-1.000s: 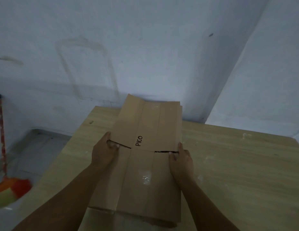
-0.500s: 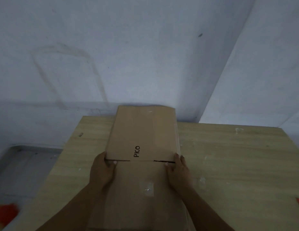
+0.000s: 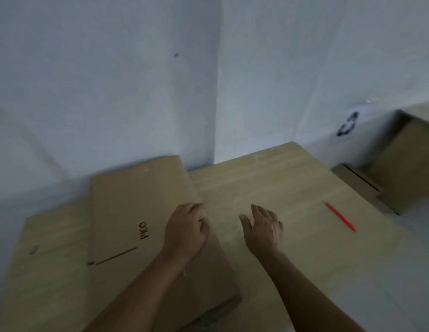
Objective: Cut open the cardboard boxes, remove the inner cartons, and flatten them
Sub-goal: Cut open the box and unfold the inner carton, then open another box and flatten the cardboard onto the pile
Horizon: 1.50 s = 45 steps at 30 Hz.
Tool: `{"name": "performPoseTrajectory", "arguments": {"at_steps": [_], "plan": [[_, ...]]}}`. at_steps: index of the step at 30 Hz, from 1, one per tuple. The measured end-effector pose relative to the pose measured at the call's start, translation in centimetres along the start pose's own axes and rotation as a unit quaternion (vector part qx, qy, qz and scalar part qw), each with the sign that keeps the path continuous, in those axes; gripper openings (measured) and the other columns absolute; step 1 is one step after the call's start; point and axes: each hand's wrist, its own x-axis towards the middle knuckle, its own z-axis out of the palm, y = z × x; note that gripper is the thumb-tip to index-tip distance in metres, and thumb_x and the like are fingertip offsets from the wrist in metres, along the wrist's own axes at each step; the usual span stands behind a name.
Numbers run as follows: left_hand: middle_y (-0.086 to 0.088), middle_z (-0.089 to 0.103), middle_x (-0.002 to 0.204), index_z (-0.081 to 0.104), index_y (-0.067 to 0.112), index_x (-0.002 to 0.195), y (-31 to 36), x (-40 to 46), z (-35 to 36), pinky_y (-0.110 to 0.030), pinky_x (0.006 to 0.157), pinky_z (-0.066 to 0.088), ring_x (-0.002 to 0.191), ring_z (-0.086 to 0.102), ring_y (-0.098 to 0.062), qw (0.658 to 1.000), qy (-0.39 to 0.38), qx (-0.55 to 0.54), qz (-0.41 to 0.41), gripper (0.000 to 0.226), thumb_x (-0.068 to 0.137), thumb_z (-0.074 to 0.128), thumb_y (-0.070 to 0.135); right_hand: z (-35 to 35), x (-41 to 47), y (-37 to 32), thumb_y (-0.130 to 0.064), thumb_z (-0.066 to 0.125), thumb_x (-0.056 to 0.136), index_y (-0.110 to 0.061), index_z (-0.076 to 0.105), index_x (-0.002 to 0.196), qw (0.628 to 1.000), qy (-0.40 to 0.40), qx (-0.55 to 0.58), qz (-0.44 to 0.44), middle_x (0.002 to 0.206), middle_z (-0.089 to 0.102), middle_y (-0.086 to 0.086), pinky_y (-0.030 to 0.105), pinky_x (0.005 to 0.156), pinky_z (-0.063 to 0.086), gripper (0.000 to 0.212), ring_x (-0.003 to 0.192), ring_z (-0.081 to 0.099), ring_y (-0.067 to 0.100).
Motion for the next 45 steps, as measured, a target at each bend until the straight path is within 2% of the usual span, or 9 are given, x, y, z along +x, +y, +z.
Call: {"name": "performPoseTrajectory", "arguments": {"at_steps": [3,8,12,16,21,26,31,40,45], "plan": [[-0.013,0.064,0.125,0.06,0.005,0.131,4.5,1.9,1.8,-0.04,0.098,0.048,0.114,0.058,-0.034,0.995,-0.077,0.008,0.062,0.068,0.08,0.041,0.045,-3.2,-1.6,4.6,-0.054,0.039,0.101,-0.017,0.046,0.146,0.998,0.039,-0.019,0.054,0.148,0.05,0.001,0.042,0.108,0.032,0.058,0.138,0.038,0.025],[-0.01,0.031,0.159,0.029,0.018,0.155,12.9,4.3,4.9,-0.04,0.119,0.021,0.148,0.022,-0.029,0.967,-0.175,0.076,0.169,0.085,0.087,0.035,0.069,-8.4,-4.8,12.5,-0.058,0.036,0.1,-0.02,0.041,0.148,0.984,0.089,-0.047,0.146,0.15,0.046,0.0,0.043,0.11,0.03,0.061,0.14,0.034,0.024],[-0.011,0.025,0.162,0.027,0.019,0.155,19.9,5.4,6.9,-0.042,0.12,0.019,0.15,0.017,-0.029,0.958,-0.173,0.06,0.219,0.092,0.082,0.027,0.075,-11.4,-7.1,18.5,-0.066,0.035,0.096,-0.023,0.039,0.147,0.97,0.123,-0.056,0.203,0.153,0.041,0.002,0.046,0.112,0.03,0.067,0.142,0.03,0.028],[-0.012,0.017,0.165,0.022,0.02,0.157,27.1,5.5,10.2,-0.044,0.121,0.016,0.152,0.012,-0.028,0.949,-0.18,0.032,0.255,0.092,0.086,0.029,0.077,-13.1,-8.1,24.8,-0.078,0.03,0.09,-0.026,0.024,0.156,0.958,0.128,-0.04,0.255,0.166,0.013,0.008,0.048,0.123,0.012,0.083,0.153,0.008,0.029],[-0.012,0.011,0.166,0.019,0.021,0.158,36.0,5.5,15.4,-0.046,0.121,0.016,0.153,0.009,-0.028,0.937,-0.196,0.029,0.287,0.087,0.09,0.032,0.075,-15.5,-7.9,33.0,-0.078,0.027,0.091,-0.025,0.017,0.158,0.953,0.126,-0.038,0.273,0.167,0.008,0.011,0.049,0.124,0.009,0.086,0.154,0.003,0.03],[-0.012,0.021,0.163,0.024,0.019,0.156,44.0,5.7,20.7,-0.045,0.121,0.022,0.15,0.017,-0.029,0.939,-0.214,0.012,0.269,0.08,0.094,0.039,0.067,-19.0,-7.7,41.3,-0.075,0.029,0.093,-0.024,0.02,0.157,0.953,0.118,-0.038,0.276,0.166,0.012,0.009,0.051,0.124,0.01,0.083,0.154,0.006,0.03],[-0.013,0.05,0.147,0.05,0.008,0.144,50.7,6.3,24.6,-0.037,0.116,0.03,0.139,0.041,-0.027,0.941,-0.186,-0.08,0.27,0.057,0.093,0.06,0.032,-21.9,-7.3,48.6,-0.071,0.032,0.095,-0.023,0.025,0.156,0.953,0.124,-0.045,0.273,0.163,0.025,0.007,0.05,0.121,0.019,0.078,0.151,0.017,0.029],[-0.007,0.068,0.123,0.066,0.011,0.126,59.8,10.9,32.9,-0.038,0.095,0.05,0.114,0.061,-0.026,0.938,-0.165,-0.137,0.271,0.04,0.092,0.057,0.03,-24.7,-2.2,59.8,-0.067,0.035,0.097,-0.023,0.027,0.155,0.951,0.12,-0.044,0.283,0.159,0.033,0.006,0.046,0.117,0.023,0.074,0.146,0.027,0.028],[-0.005,0.069,0.118,0.068,0.011,0.121,65.5,15.8,38.6,-0.035,0.09,0.051,0.109,0.063,-0.024,0.938,-0.166,-0.15,0.264,0.033,0.091,0.064,0.023,-27.2,3.6,66.5,-0.067,0.036,0.097,-0.023,0.027,0.155,0.951,0.118,-0.046,0.283,0.158,0.035,0.005,0.045,0.117,0.024,0.073,0.146,0.028,0.027]]}}
